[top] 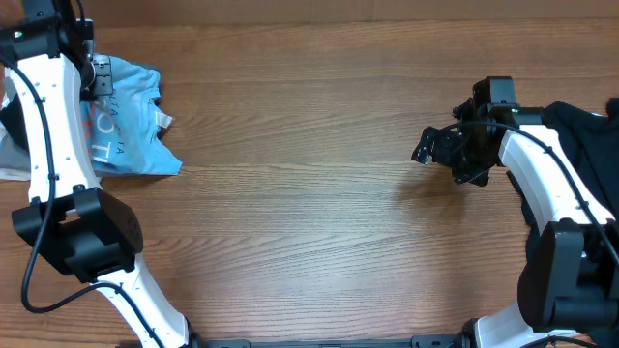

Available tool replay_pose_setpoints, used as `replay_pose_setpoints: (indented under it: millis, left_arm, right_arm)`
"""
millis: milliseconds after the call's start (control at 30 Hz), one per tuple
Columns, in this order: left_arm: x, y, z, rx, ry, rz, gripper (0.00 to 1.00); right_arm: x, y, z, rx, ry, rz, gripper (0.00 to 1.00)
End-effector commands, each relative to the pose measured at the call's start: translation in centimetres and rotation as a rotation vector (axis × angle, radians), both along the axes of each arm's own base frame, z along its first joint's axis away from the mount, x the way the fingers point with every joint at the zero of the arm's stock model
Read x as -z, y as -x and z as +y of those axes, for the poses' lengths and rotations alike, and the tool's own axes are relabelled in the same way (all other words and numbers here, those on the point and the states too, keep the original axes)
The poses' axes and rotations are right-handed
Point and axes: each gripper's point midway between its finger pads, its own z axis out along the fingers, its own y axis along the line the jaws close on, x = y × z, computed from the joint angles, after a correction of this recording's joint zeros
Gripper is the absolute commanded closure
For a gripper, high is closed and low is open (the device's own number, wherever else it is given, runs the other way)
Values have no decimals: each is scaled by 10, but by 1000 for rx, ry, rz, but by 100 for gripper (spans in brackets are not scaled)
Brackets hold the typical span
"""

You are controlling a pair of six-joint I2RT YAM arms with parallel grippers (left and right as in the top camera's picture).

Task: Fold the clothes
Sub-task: 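Drag the folded shirt leftward onto the clothes stack with the left gripper, then release the shirt on the stack and lift the left gripper away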

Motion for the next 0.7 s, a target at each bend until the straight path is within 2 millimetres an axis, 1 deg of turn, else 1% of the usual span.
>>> replay_pose_setpoints:
  millis: [0, 100, 267, 400, 500, 667]
  left_arm:
    - [-12, 2, 19, -24, -39, -20, 96]
    - [-13, 7, 32, -52, -44, -25, 96]
    - [-22, 13, 57, -94, -58, -51, 96]
    - [-30, 9, 73, -76, -76, -95, 95]
    - [-34, 2, 78, -41, -73, -134, 92]
    - [-43, -4, 94, -63, -102, -191, 91]
  right_arm:
    - [1, -1, 1, 6, -3, 1, 0]
    - [1, -1, 1, 6, -2, 1, 0]
    - [1, 1, 1, 10, -3, 10, 0]
    - [1, 4, 1, 10, -3, 23, 0]
    - [1, 5, 1, 10, -3, 27, 0]
    - [2, 8, 1, 25, -6, 43, 0]
